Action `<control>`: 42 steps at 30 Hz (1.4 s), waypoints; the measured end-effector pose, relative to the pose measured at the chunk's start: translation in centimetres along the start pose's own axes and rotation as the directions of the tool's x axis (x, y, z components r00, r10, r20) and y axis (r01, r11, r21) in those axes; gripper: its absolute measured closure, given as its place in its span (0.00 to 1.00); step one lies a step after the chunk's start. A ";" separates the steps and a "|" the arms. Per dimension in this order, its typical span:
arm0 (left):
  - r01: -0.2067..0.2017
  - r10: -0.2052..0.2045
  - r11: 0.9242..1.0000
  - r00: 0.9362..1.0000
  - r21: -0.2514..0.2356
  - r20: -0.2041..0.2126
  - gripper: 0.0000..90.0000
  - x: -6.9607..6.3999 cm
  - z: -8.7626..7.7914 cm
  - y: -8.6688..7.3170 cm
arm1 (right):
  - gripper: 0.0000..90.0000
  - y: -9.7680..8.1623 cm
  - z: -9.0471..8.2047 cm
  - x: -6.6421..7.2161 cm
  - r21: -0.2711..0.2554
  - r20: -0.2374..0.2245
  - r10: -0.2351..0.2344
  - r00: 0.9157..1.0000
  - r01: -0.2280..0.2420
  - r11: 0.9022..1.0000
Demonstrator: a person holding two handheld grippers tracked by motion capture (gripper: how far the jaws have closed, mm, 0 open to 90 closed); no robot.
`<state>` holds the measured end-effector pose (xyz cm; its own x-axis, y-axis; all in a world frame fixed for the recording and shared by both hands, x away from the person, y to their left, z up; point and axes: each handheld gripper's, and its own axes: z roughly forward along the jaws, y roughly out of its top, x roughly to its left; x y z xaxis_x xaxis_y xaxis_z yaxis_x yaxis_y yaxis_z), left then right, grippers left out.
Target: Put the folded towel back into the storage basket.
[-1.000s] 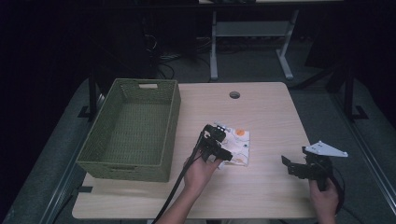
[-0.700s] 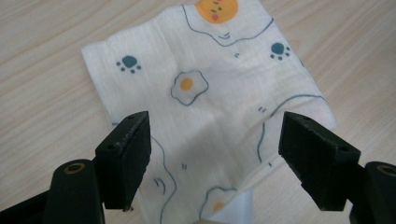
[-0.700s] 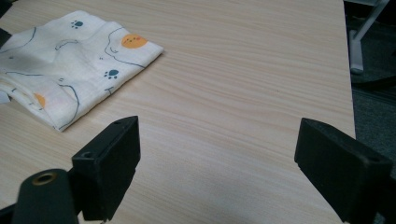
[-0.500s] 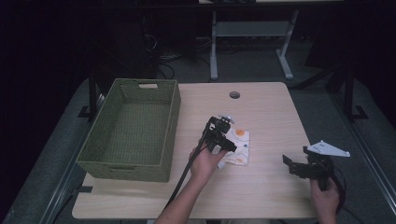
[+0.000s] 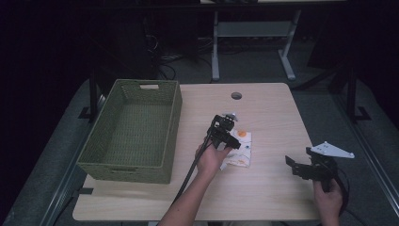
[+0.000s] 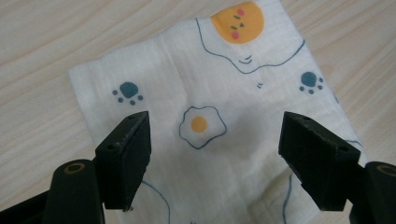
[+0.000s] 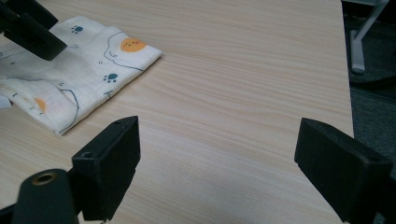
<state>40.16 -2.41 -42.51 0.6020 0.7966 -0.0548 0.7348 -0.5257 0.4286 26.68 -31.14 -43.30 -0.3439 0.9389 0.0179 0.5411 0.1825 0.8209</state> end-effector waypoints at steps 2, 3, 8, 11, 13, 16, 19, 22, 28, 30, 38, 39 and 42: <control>-0.002 0.002 1.000 1.000 0.012 0.008 0.29 0.0 0.5 0.1 | 0.15 0.0 0.0 0.0 0.000 0.000 0.002 1.000 -0.002 1.000; -0.002 0.002 1.000 1.000 0.012 0.008 0.28 0.0 0.5 0.1 | 0.15 0.0 0.0 0.0 0.000 0.000 0.002 1.000 -0.002 1.000; 0.003 -0.003 1.000 1.000 0.027 0.015 0.28 -0.2 1.5 0.4 | 0.15 0.0 0.0 -0.1 -0.001 -0.001 0.002 1.000 -0.002 1.000; -0.001 0.001 0.999 1.000 0.044 0.001 0.28 -0.2 2.0 0.4 | 0.15 0.0 -0.1 -0.1 -0.004 -0.002 0.002 1.000 -0.002 1.000; -0.021 0.022 0.998 1.000 0.051 -0.018 0.28 -0.5 2.4 0.4 | 0.15 0.0 -0.1 -0.1 -0.004 -0.002 0.006 1.000 -0.006 1.000; -0.031 0.032 0.998 0.999 0.049 -0.033 0.29 -0.7 2.5 0.4 | 0.15 0.0 -0.1 -0.2 -0.005 -0.002 0.008 1.000 -0.008 1.000; -0.041 0.043 0.998 0.998 0.043 -0.044 0.30 -0.7 2.5 0.4 | 0.15 0.0 -0.1 -0.1 -0.003 -0.003 0.007 1.000 -0.007 1.000; -0.042 0.044 0.998 0.998 0.040 -0.046 0.35 -0.7 2.5 0.4 | 0.15 0.0 -0.1 -0.1 -0.003 -0.003 0.005 1.000 -0.005 1.000; -0.057 0.059 0.998 0.997 0.038 -0.051 0.44 -0.4 2.3 0.4 | 0.15 0.0 -0.1 -0.2 -0.005 -0.001 0.007 1.000 -0.007 1.000; -0.068 0.069 0.997 0.996 0.035 -0.051 0.48 -0.5 2.2 0.4 | 0.15 0.0 -0.1 -0.1 -0.005 -0.002 0.002 1.000 -0.002 1.000; -0.086 0.088 0.996 0.995 0.036 -0.049 0.66 -0.4 2.2 0.6 | 0.15 0.0 -0.1 -0.2 -0.008 0.001 0.009 1.000 -0.009 1.000; -0.088 0.090 0.995 0.995 0.038 -0.048 0.69 -0.4 2.1 0.6 | 0.15 0.0 -0.1 -0.1 -0.008 0.001 0.009 1.000 -0.009 1.000; -0.099 0.101 0.994 0.994 0.050 -0.046 0.75 -0.2 2.1 0.7 | 0.15 0.0 -0.1 -0.2 -0.008 0.001 0.007 1.000 -0.007 1.000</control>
<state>41.19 -3.55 -44.08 0.6579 0.7525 0.0306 0.6865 -0.6160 0.3863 26.66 -31.35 -43.24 -0.3391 0.9405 0.0234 0.5375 0.1733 0.8252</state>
